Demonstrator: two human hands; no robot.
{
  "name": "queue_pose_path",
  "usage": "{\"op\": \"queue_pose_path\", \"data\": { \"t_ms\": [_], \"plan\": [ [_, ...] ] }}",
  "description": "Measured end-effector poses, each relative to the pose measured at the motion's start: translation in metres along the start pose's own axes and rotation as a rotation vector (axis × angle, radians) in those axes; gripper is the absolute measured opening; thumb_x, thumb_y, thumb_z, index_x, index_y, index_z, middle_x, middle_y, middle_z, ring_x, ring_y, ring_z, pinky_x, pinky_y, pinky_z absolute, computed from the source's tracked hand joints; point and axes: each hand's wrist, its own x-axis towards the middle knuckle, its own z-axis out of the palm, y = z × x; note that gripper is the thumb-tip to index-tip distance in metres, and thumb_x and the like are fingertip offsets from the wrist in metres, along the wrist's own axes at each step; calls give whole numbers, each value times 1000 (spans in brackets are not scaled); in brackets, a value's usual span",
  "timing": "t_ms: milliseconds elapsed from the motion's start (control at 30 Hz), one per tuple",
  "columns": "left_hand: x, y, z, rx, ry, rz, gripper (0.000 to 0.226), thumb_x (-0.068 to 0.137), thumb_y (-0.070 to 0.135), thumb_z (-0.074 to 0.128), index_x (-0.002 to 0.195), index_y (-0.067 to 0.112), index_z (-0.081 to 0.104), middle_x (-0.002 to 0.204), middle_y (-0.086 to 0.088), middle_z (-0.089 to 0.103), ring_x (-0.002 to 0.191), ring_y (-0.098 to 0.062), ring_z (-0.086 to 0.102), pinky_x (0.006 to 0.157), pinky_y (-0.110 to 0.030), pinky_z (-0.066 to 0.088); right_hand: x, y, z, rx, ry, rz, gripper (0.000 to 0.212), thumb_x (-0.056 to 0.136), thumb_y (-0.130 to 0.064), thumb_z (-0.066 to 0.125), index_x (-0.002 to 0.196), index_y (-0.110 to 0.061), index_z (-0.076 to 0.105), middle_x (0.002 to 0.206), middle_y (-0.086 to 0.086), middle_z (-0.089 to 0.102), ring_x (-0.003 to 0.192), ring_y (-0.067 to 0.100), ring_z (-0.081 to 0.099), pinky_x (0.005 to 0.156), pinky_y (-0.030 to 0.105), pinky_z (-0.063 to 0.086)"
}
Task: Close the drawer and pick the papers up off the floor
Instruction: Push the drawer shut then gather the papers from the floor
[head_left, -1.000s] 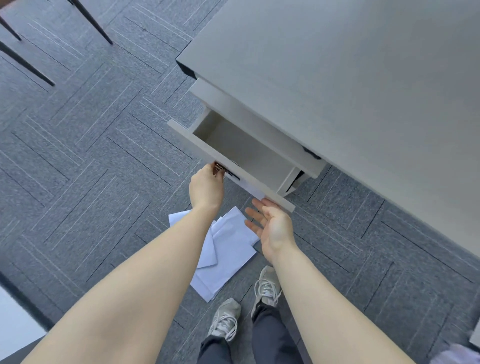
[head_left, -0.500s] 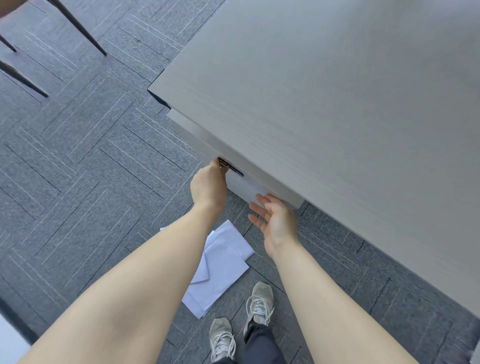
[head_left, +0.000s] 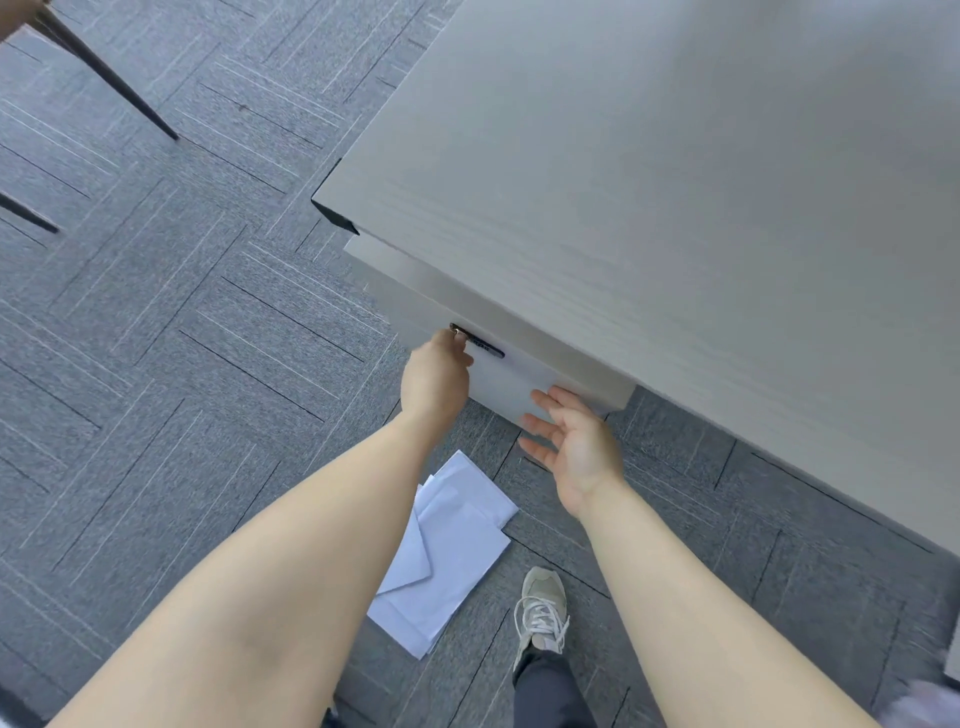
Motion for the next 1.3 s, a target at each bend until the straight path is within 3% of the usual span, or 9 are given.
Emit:
{"op": "queue_pose_path", "data": {
  "t_ms": [100, 233, 467, 633, 800, 900, 1067, 1200, 1300],
  "plan": [
    [0, -21, -10, -79, -114, 24, 44, 91, 49, 31, 105, 19, 61, 109, -13, 71, 93, -37, 68, 84, -49, 54, -9, 13, 16, -43, 42, -51, 43, 93, -11, 46, 135, -20, 45, 123, 4, 63, 100, 24, 61, 77, 37, 51],
    [-31, -101, -32, -70, -217, -72, 46, 90, 43, 37, 115, 11, 60, 109, -15, 70, 99, -35, 66, 87, -44, 52, -31, 54, 38, -194, 106, -82, 38, 90, -12, 52, 127, -16, 55, 117, 10, 69, 91, 25, 62, 72, 35, 51],
    [-47, -350, -43, 80, -305, -344, 13, 82, 27, 49, 70, 23, 53, 78, -13, 57, 69, -25, 54, 66, -33, 45, 2, 238, 32, -419, 233, 168, 31, 92, -12, 46, 121, -9, 58, 94, 11, 62, 62, 21, 51, 57, 30, 41],
    [-14, -483, 33, -63, -311, -529, 20, 87, 29, 65, 97, 14, 57, 103, -15, 59, 98, -36, 62, 76, -42, 50, 85, 395, -22, -465, 287, 340, 36, 88, -5, 42, 122, 5, 53, 90, 12, 51, 61, 22, 41, 54, 26, 31],
    [37, -593, 124, -74, -260, -607, 49, 86, 32, 67, 120, -2, 57, 108, -11, 54, 114, -38, 55, 86, -48, 47, 187, 523, -81, -567, 390, 285, 35, 85, -13, 55, 114, 6, 55, 91, 12, 51, 70, 25, 46, 63, 33, 42],
    [58, -631, 159, -107, -156, -594, 60, 76, 43, 73, 113, -3, 61, 111, -20, 63, 99, -38, 60, 86, -50, 51, 223, 565, -107, -598, 536, 248, 35, 83, -30, 63, 101, -1, 55, 94, 11, 58, 81, 29, 54, 82, 42, 52],
    [76, -655, 196, -38, 73, -473, 64, 65, 37, 79, 110, 7, 44, 117, -20, 61, 111, -41, 58, 91, -50, 50, 261, 605, -116, -641, 744, 172, 65, 66, -45, 71, 112, -2, 57, 109, 14, 66, 101, 36, 64, 80, 40, 53],
    [69, -637, 213, 254, -88, -99, 40, 71, 24, 70, 109, 22, 60, 115, -12, 58, 113, -35, 54, 92, -45, 48, 270, 614, -100, -726, 666, 25, 31, 69, -34, 61, 88, -10, 57, 102, 15, 63, 90, 35, 62, 71, 39, 51],
    [61, -630, 223, 420, -68, -18, 50, 75, 29, 69, 124, 29, 55, 129, -10, 45, 122, -34, 43, 95, -46, 41, 262, 606, -89, -658, 622, 10, 29, 85, -36, 49, 73, -9, 50, 81, 11, 56, 76, 30, 52, 58, 33, 35]
  ]
}}
